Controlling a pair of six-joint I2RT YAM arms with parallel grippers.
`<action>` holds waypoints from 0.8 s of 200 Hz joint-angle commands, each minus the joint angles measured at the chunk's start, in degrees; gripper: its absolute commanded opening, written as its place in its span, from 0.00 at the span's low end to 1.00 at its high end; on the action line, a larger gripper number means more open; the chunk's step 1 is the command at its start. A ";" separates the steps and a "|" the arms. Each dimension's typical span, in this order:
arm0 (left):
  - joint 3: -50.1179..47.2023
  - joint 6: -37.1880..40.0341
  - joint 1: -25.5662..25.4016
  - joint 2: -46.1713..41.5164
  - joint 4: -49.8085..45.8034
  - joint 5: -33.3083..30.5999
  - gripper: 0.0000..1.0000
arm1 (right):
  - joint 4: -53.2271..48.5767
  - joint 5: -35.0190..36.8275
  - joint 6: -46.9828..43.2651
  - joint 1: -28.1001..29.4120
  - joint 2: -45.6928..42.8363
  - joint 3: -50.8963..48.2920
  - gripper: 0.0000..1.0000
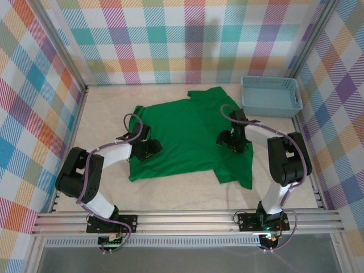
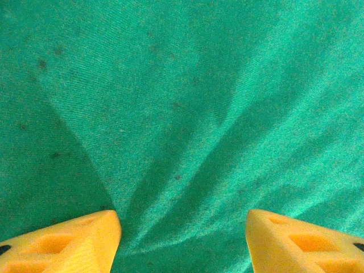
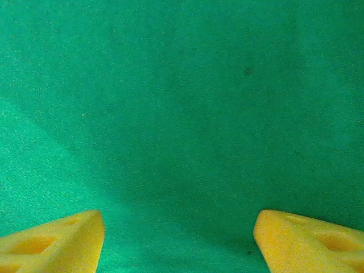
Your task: Fold the inside-out t-shirt
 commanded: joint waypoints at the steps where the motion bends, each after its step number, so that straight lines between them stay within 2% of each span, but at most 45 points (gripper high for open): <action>1: -5.73 -1.19 -0.54 -1.99 -2.31 0.66 0.63 | -1.48 1.59 5.72 0.31 -4.84 -8.40 0.74; 47: -9.40 -1.78 -4.11 -9.95 -4.83 0.98 0.64 | -3.51 3.16 12.03 0.27 -18.76 -20.96 0.75; 64: -5.55 0.46 -4.27 -13.31 -11.55 -1.09 0.66 | -5.72 4.77 11.76 0.32 -23.99 -21.51 0.76; 80: 2.47 3.94 -3.74 -14.02 -17.87 -7.07 0.70 | -7.12 5.87 8.59 0.31 -26.72 -18.03 0.76; 114: 21.99 7.65 1.53 -3.98 -22.70 -13.26 0.71 | -6.64 5.66 1.77 1.30 -23.11 -5.04 0.76; 160: 46.53 10.77 7.82 16.96 -27.28 -15.67 0.68 | -4.16 2.66 -6.63 5.65 -7.19 13.27 0.76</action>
